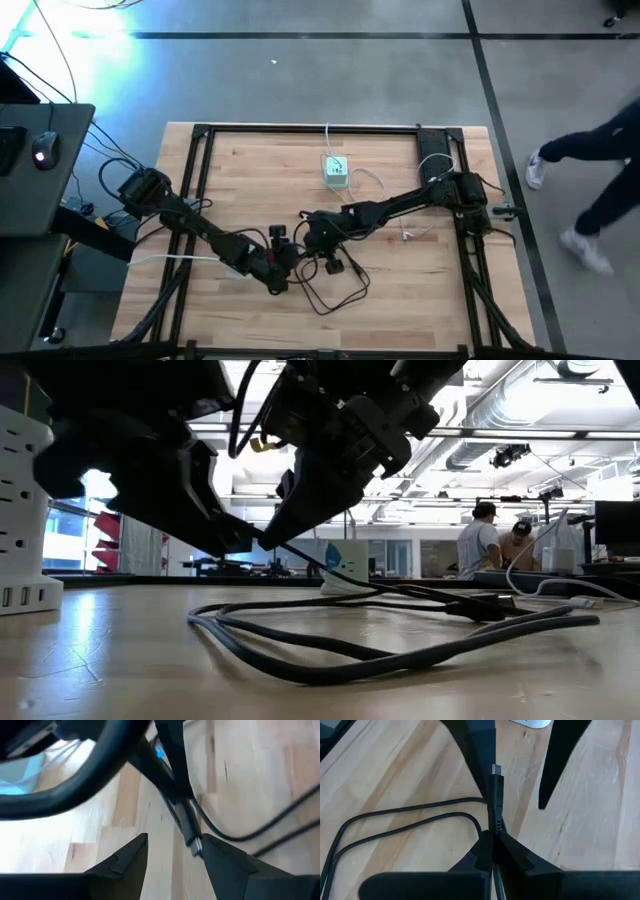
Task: Insert USB
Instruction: Insert the black charger cable into the bottom white outlet extension
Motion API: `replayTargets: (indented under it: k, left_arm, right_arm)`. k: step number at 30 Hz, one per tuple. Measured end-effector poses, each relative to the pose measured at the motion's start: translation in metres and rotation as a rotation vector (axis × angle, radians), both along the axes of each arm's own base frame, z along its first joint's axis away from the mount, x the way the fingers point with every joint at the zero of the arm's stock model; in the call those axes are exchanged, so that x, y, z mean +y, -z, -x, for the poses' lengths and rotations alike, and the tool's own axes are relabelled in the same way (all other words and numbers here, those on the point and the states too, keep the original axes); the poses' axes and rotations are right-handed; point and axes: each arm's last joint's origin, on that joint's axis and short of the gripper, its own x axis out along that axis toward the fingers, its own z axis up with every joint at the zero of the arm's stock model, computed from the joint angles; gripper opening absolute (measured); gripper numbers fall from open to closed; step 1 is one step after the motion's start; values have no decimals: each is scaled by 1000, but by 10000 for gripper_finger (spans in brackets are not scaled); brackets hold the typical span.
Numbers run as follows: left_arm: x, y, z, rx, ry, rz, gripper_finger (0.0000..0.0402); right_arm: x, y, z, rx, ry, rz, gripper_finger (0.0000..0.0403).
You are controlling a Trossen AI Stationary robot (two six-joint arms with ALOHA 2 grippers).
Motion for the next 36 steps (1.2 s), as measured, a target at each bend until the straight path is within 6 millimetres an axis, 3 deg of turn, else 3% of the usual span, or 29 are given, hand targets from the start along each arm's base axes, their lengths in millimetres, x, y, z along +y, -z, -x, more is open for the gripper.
replayTargets:
  k: [8,15,25,30,36]
  left_arm:
    - [-4,-2,-4,-34,55,6,109]
    - [-3,-2,-4,-34,46,3,12]
    - [-6,-2,-3,-91,-93,158,3]
    - [-16,-8,5,-114,-110,228,2]
    - [-26,-21,17,-152,-122,267,1]
  right_arm:
    - [0,0,0,7,-1,-1,0]
    - [-1,0,0,1,-2,0,0]
    - [6,0,1,-13,-20,35,3]
    - [24,-3,0,-93,-32,141,54]
    - [41,-14,-7,-240,15,107,137]
